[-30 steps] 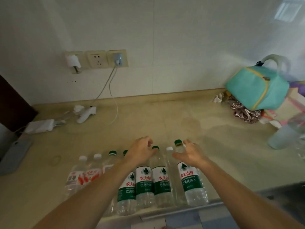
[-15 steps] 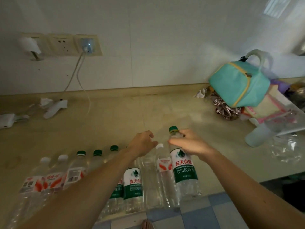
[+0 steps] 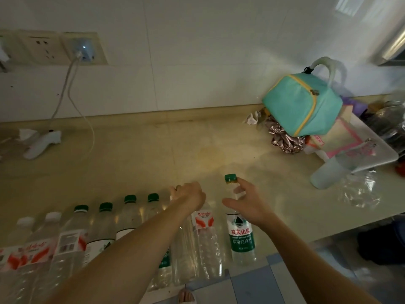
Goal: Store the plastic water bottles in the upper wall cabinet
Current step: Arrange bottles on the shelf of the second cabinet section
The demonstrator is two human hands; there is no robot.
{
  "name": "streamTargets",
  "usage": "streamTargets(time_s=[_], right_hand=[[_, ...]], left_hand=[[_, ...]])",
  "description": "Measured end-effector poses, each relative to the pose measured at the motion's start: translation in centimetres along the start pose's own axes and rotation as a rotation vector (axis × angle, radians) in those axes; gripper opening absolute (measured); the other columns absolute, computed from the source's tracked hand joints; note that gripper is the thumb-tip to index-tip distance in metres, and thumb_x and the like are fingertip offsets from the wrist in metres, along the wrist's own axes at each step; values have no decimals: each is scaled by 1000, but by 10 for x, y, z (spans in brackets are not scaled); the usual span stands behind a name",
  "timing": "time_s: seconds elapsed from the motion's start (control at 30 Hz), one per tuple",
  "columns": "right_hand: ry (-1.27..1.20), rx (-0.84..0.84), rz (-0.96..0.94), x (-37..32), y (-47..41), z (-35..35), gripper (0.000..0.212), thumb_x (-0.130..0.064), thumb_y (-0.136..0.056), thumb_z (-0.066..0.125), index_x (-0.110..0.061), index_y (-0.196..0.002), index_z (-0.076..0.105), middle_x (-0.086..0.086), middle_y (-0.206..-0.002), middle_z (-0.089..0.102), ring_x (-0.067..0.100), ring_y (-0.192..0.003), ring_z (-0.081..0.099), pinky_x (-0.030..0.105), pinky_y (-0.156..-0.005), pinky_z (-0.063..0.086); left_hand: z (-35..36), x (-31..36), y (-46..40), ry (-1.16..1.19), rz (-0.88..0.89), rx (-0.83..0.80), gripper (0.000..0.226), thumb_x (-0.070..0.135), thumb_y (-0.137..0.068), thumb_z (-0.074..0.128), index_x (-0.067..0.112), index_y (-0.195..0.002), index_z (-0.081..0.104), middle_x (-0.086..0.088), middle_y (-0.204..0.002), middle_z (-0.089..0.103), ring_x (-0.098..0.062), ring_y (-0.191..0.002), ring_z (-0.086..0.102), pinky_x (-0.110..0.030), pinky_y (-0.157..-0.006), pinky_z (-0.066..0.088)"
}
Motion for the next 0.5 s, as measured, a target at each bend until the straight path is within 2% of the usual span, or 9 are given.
streamTargets(time_s=[0.07,0.13,0.2,0.27,0.37,0.43,0.5], right_hand=[[-40,20,-27,0,0,-2,55,-34,-81,80,-34,-132,57,-6,-114,56,18,-99,61,45,-85,58],[-75,47,-81,-3,-1,-10,50,-36,-82,80,-44,-124,54,-11,-116,57,13,-99,61,33,-77,55],[-118,87,-124,-10,-2,-20,50,-35,-81,81,-54,-116,50,-18,-116,57,7,-101,60,25,-73,50],[-177,141,-139,-14,-3,-29,53,-31,-79,85,-56,-110,50,-20,-114,58,3,-101,59,24,-76,50],[-224,220,-157,-13,-4,-36,62,-24,-77,88,-39,-125,52,-17,-115,62,1,-105,60,21,-81,49],[-228,263,-182,-12,-5,-37,66,-20,-77,88,-29,-132,52,-17,-116,63,-5,-106,58,15,-82,46],[-210,300,-196,-11,-4,-36,62,-20,-77,87,-32,-127,52,-15,-114,64,-12,-101,57,9,-78,43]], left_hand=[[-3,6,0,90,-12,20,21,27,-99,46,14,-102,62,-8,-106,69,-30,-107,61,-44,-103,39],[-11,14,1,188,32,87,22,27,-99,47,12,-100,63,-12,-106,69,-31,-103,63,-44,-98,48],[-25,21,3,321,116,171,23,25,-101,48,9,-99,65,-12,-101,70,-28,-93,66,-38,-82,54],[-47,26,6,482,222,236,20,22,-102,51,9,-106,66,-9,-103,69,-23,-89,64,-32,-71,51],[-83,29,16,552,362,302,27,26,-102,58,15,-126,63,-2,-117,64,-18,-103,61,-33,-87,52],[-100,29,28,552,466,333,34,26,-100,62,17,-133,61,-3,-124,62,-18,-109,61,-33,-94,52],[-109,28,41,533,568,340,35,23,-98,66,18,-133,62,-2,-129,60,-17,-113,61,-27,-98,49]])
Point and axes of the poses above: each hand's wrist, its own y-axis away from the middle knuckle, its own z-axis out of the palm, x = y × z, the point moved 3 cm from there along -y, towards the middle knuckle
